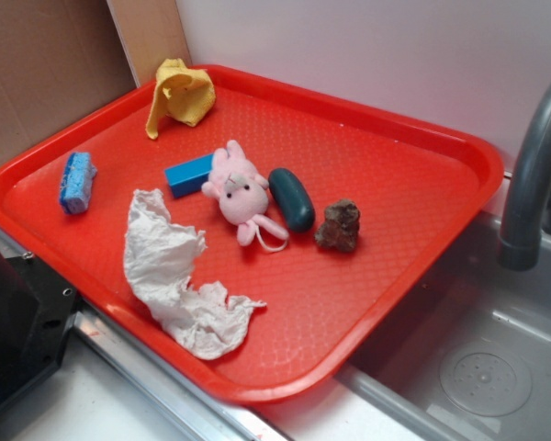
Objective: Grab the blue sponge.
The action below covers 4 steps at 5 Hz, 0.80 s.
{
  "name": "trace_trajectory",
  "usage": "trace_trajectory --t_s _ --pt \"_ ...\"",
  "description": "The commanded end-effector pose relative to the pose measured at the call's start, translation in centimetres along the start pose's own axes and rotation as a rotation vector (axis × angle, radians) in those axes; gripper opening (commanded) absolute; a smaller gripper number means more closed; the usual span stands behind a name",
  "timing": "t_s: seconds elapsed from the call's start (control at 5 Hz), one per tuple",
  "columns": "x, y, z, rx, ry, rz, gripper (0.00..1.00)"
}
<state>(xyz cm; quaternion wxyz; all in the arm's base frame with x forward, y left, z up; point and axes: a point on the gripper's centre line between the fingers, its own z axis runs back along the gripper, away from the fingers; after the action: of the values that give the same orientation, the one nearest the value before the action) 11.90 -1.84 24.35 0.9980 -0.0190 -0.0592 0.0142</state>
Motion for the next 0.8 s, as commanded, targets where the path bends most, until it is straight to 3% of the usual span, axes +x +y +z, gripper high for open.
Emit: trace_trajectory --t_s 0.0,0.2,0.4,0.6 --pt "0.0 0.0 0.0 0.0 0.0 0.0 1.0" --pt "3.0 5.1 -5.2 0.112 0.119 0.217 1.0" --pt "2.8 8.7 -9.0 0.078 0.121 0.469 1.0" --pt "2.3 10.0 -10.9 0.129 -0.02 0.716 1.0"
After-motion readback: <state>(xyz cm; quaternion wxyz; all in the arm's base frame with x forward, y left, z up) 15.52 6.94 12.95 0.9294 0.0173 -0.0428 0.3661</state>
